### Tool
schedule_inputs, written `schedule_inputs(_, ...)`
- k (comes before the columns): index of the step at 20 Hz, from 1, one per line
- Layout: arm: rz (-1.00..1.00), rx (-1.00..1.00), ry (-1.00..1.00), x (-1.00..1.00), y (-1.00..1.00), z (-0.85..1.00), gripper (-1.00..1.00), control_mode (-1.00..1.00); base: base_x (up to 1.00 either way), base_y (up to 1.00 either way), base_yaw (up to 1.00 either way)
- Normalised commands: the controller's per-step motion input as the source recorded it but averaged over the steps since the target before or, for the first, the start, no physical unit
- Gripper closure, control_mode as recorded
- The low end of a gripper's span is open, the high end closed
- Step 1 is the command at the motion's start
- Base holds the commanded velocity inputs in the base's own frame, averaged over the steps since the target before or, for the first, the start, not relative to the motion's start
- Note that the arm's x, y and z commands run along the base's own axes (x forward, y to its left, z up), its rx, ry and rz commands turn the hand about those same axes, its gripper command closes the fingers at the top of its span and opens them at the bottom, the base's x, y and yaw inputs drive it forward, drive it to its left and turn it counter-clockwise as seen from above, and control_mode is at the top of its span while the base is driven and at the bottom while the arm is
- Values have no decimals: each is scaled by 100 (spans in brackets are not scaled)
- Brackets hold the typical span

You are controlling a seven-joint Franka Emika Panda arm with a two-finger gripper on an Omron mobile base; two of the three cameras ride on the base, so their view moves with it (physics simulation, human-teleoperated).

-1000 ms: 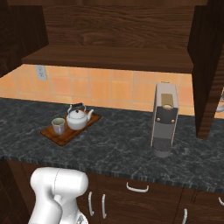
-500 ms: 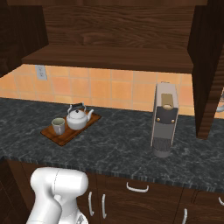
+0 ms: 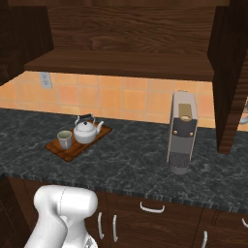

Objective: Pick the kettle from the counter and place it on the tray. Then pick the mug from the cabinet and place it on the tray. Then close the cabinet doors.

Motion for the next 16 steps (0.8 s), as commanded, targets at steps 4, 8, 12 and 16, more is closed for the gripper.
schedule_inputs(4, -5, 8, -2, 54, 49, -1, -100, -100, 0, 0, 0)
schedule_inputs(8, -17, 14, 0, 71, 17, -2, -100, -100, 0, 0, 0)
schedule_inputs(12, -18, 19, 7, 75, 1, -4, -100, -100, 0, 0, 0)
schedule_inputs(16, -12, 19, 6, 67, -3, -1, -100, -100, 0, 0, 0)
